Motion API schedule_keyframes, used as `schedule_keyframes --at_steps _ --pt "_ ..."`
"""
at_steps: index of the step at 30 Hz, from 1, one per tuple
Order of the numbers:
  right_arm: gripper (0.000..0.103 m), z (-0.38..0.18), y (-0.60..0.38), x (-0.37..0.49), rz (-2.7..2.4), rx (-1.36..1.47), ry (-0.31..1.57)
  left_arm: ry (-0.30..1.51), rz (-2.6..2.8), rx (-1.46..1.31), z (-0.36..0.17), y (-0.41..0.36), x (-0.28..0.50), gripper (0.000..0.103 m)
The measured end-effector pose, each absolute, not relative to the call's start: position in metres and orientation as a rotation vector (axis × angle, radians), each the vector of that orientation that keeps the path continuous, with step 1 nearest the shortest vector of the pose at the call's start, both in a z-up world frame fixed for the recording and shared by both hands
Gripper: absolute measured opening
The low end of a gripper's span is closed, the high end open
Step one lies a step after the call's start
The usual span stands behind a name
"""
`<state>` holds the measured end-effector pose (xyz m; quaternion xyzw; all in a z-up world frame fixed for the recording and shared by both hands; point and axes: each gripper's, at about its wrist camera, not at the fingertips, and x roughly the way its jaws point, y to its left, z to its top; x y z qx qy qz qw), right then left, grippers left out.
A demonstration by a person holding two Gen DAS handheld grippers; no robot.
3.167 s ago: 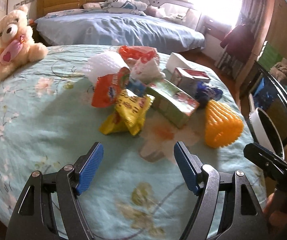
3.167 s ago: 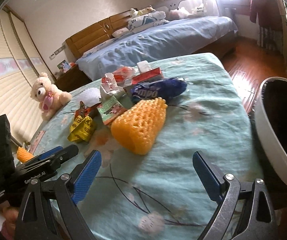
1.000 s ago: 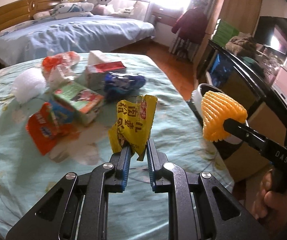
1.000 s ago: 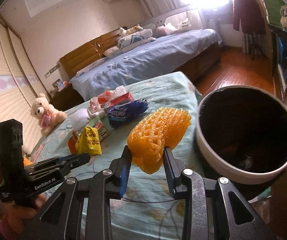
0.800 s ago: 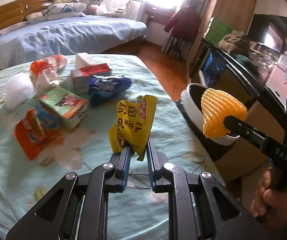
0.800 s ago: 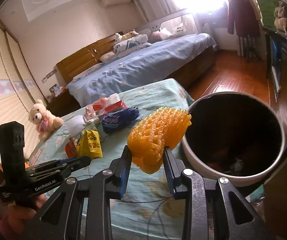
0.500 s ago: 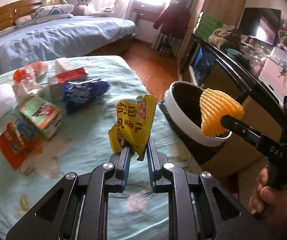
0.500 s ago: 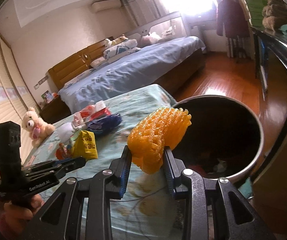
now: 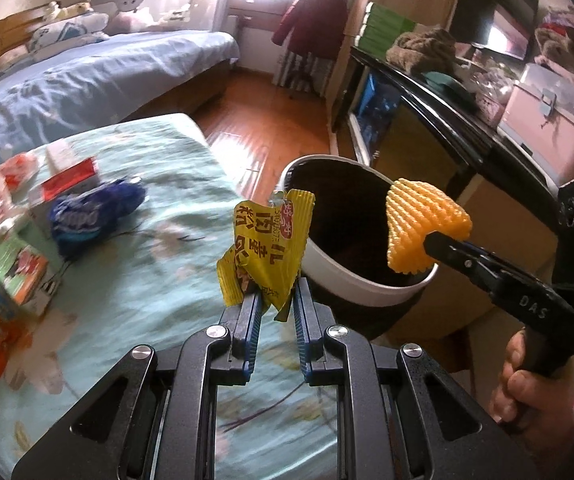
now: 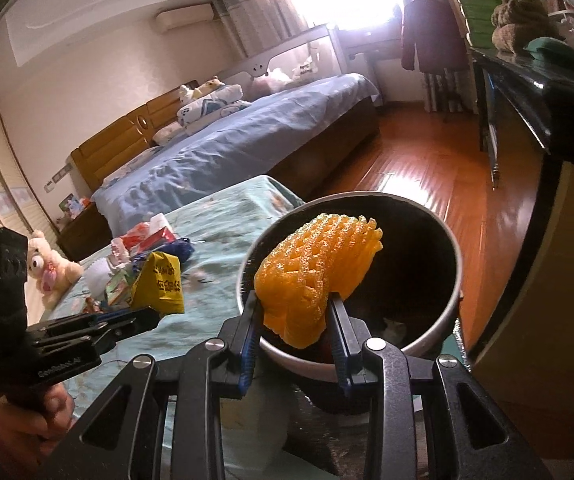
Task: Collect trash
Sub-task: 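Carry both held items over the white bin and open both tools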
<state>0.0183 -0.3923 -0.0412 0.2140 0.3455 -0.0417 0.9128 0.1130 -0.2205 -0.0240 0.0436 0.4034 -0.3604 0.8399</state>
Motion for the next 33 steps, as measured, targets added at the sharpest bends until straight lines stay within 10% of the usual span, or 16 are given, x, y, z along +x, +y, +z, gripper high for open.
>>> schedule_keyframes --at_steps 26,33 --pt "0.033 -0.053 -0.429 0.027 -0.137 0.44 0.751 0.871 -0.861 0.177 -0.018 -0.296 0.127 0.015" --pt "0.041 -0.056 -0.435 0.032 -0.14 0.451 0.77 0.88 -0.846 0.19 -0.022 -0.301 0.13 0.033"
